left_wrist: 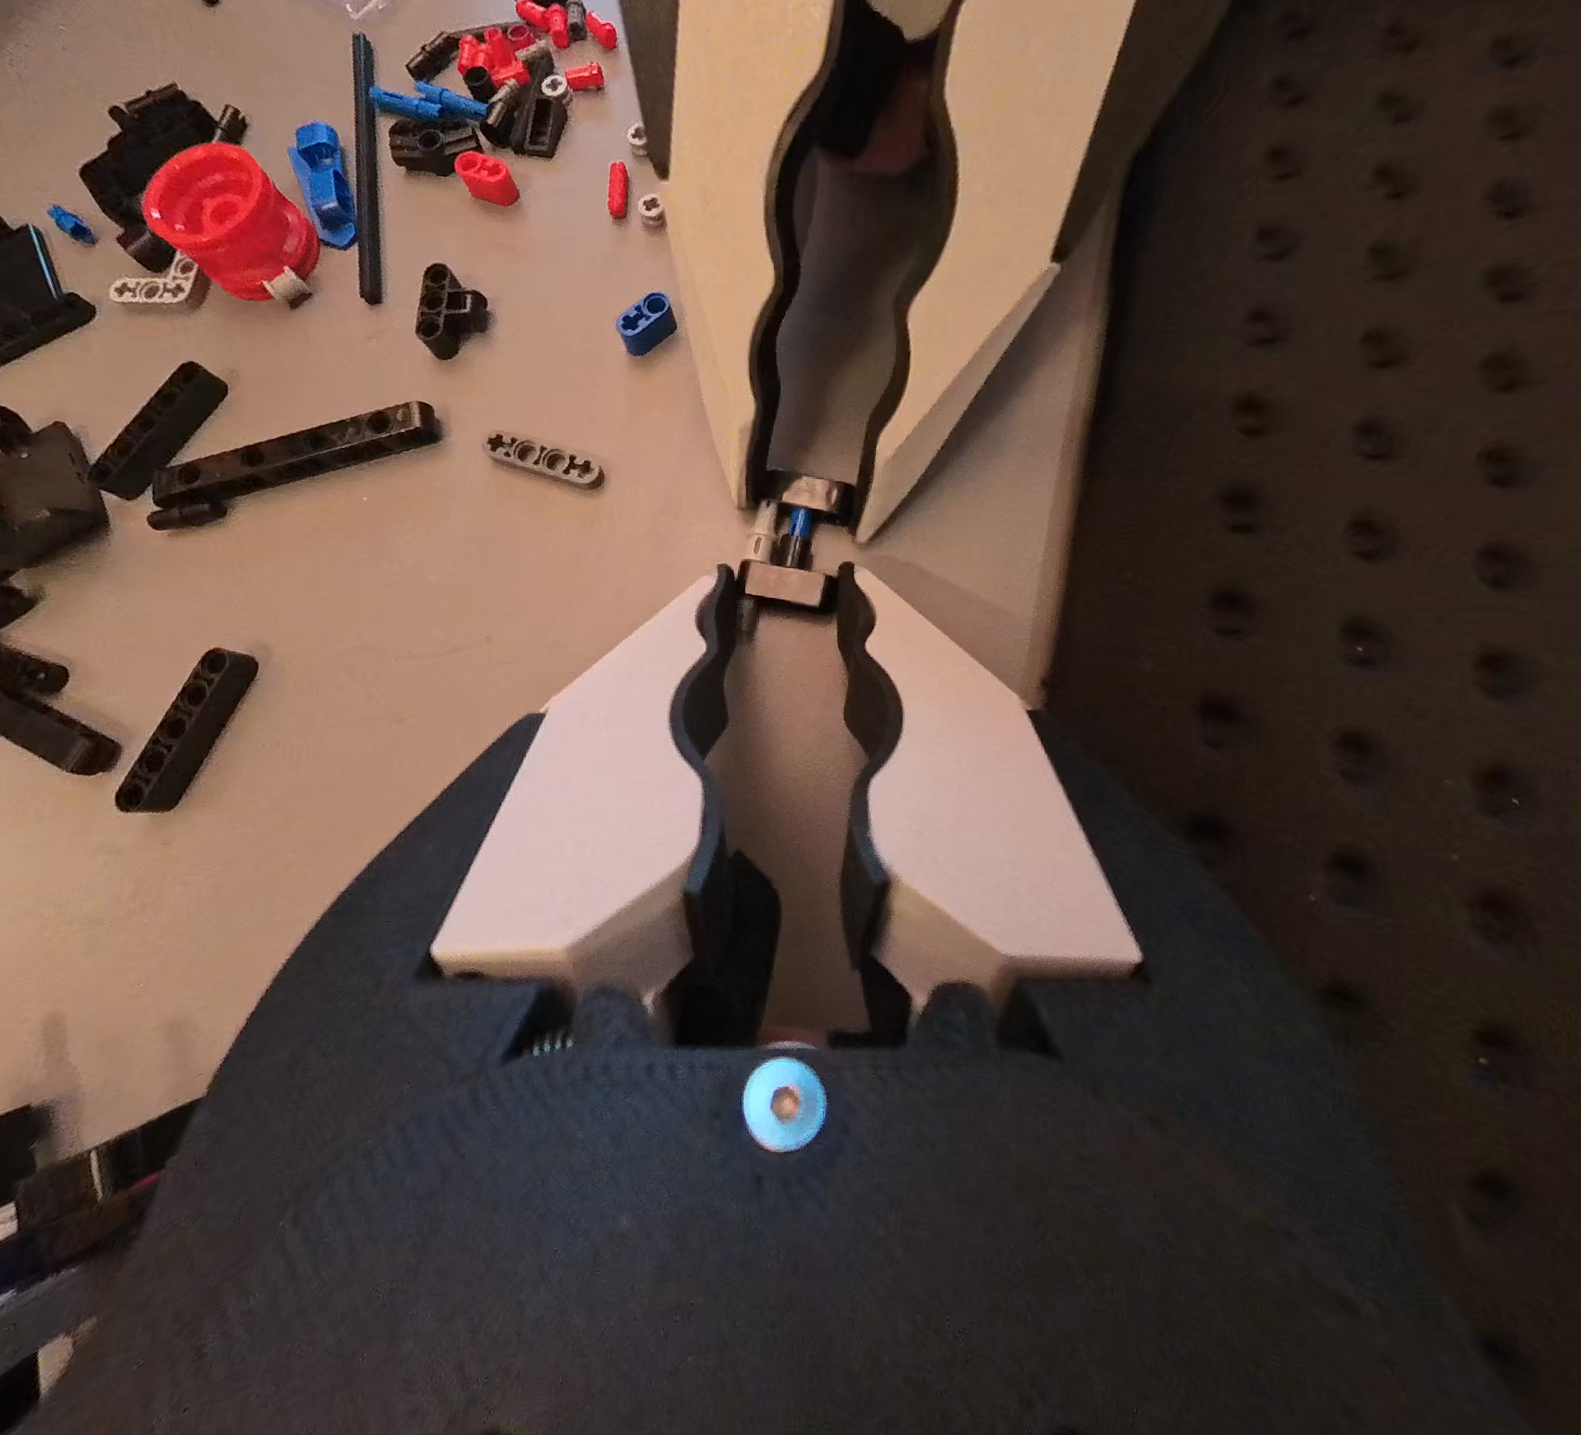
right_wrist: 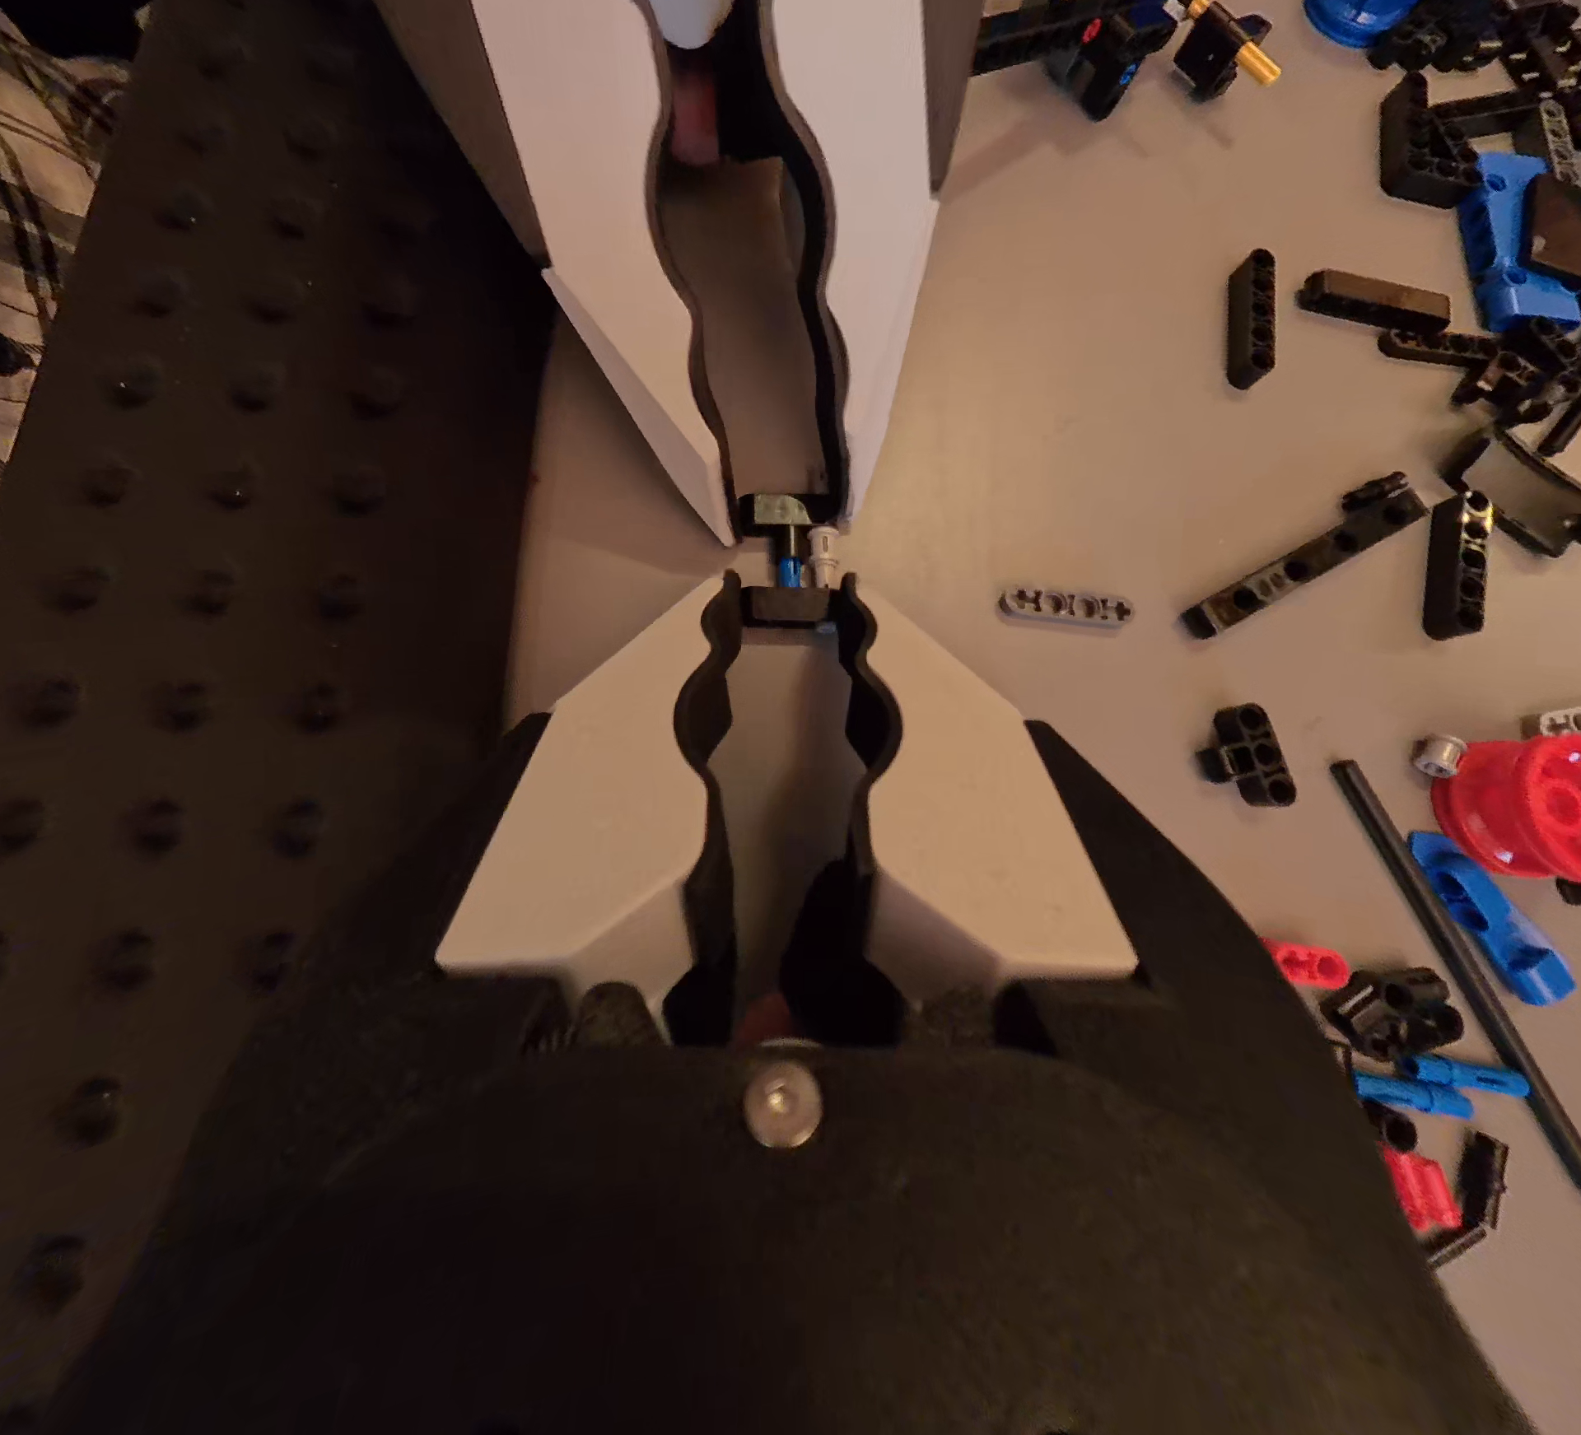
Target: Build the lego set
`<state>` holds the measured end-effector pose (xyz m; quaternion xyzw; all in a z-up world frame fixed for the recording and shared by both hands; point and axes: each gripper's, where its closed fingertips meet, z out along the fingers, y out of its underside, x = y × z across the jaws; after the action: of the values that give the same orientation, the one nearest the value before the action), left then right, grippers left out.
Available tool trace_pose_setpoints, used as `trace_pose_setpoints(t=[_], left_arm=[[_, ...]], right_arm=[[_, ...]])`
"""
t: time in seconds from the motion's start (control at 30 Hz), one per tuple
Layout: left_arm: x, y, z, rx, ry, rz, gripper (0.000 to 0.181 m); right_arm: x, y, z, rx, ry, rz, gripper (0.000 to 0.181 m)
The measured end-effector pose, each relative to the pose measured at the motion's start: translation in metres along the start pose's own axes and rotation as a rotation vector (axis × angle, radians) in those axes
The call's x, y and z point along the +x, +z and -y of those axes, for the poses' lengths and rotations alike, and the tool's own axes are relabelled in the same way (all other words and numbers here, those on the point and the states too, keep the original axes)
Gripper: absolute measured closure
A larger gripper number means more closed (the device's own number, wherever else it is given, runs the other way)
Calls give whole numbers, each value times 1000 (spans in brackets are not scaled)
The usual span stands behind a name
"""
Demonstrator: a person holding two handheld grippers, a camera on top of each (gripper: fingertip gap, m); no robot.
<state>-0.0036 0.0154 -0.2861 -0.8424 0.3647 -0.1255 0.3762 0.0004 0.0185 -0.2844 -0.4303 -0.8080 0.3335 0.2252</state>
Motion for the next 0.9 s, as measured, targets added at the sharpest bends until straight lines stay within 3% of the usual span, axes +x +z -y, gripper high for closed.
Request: trace_pose_setpoints(t=[0.07, 0.1, 0.23, 0.43, 0.53, 0.9], left_arm=[[0, 0, 0, 0, -1, -3, 160], [3, 1, 0, 2, 0, -16, 160], [2, 1, 1, 2, 5, -10, 160], [4, 1, 1, -4, 22, -48, 159], [4, 0, 1, -8, 35, -46, 159], [5, 0, -1, -2, 23, -59, 159]], right_arm=[[1, 2, 2, 1, -17, -10, 162], [2, 3, 3, 1, -26, -19, 172], [3, 0, 2, 4, -28, -33, 171], [-1, -13, -4, -42, -28, -10, 150], [-5, -10, -7, -62, -24, 21, 163], [-8, -7, -5, -44, 19, 4, 163]])
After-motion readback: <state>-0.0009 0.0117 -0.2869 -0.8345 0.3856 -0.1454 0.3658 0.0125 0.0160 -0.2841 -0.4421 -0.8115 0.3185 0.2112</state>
